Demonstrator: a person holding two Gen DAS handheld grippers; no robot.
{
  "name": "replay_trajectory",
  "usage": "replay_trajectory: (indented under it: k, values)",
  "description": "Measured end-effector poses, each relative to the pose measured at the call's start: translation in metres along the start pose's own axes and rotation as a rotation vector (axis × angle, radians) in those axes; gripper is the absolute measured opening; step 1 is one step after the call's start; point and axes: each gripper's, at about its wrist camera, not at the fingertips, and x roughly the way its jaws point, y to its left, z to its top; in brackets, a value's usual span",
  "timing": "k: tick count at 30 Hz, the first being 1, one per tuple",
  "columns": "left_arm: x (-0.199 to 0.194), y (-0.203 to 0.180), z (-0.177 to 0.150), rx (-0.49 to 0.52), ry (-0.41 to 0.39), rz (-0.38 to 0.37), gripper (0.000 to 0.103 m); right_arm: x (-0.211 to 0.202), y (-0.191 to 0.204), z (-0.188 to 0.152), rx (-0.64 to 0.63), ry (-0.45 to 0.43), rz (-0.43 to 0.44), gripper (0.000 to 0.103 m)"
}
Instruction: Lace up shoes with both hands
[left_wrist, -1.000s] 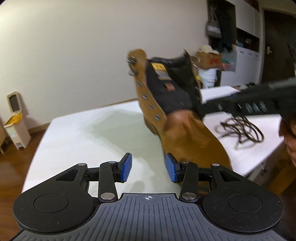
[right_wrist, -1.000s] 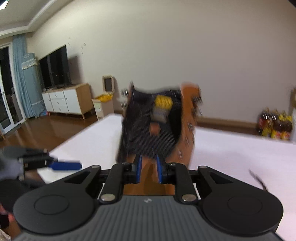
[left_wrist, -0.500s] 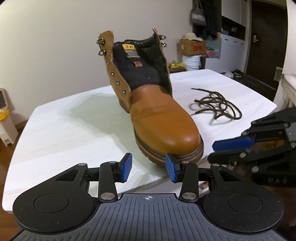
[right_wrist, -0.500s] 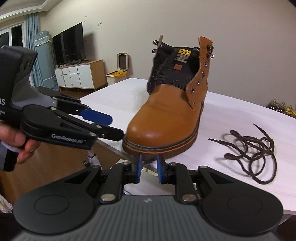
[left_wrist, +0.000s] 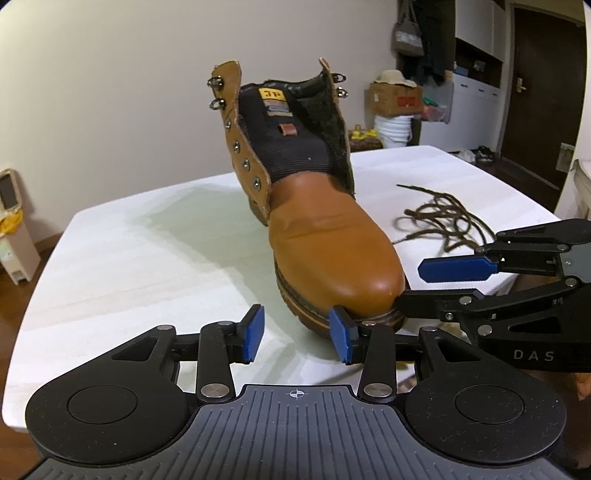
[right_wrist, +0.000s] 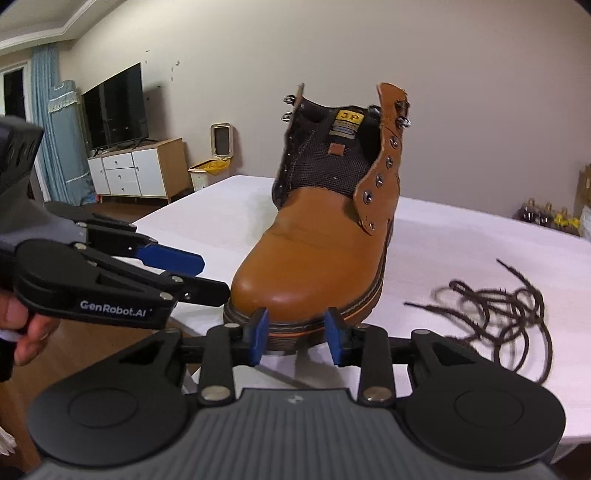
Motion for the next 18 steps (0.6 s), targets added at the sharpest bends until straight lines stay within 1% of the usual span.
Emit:
replay_trajectory:
  k: [6,8,10,12,13,16,18]
  values:
    - [0.014,0.002,0.008,-0.024,-0.005,0.034,0.037,0.007,-0.003,0.004,0.004,-0.01,0.009,0.037]
    - [0.017,0.002,0.011,-0.024,-0.006,0.04,0.036,0.011,-0.003,0.005,0.0,-0.014,0.009,0.038]
    - [0.02,0.002,0.014,-0.029,-0.004,0.042,0.032,0.012,-0.004,0.005,0.0,-0.017,0.009,0.038]
    - [0.025,-0.002,0.017,-0.015,-0.003,0.04,0.032,0.01,-0.005,0.005,0.011,-0.016,0.003,0.039]
    - [0.026,-0.003,0.018,-0.008,-0.002,0.036,0.032,0.009,-0.006,0.005,0.018,-0.014,0.0,0.038]
    - [0.026,-0.004,0.018,-0.002,0.001,0.042,0.035,0.002,-0.008,0.003,0.039,-0.009,-0.017,0.029]
    - [0.025,-0.001,0.017,-0.011,0.003,0.048,0.035,-0.01,-0.016,0.001,0.045,-0.014,-0.053,0.03]
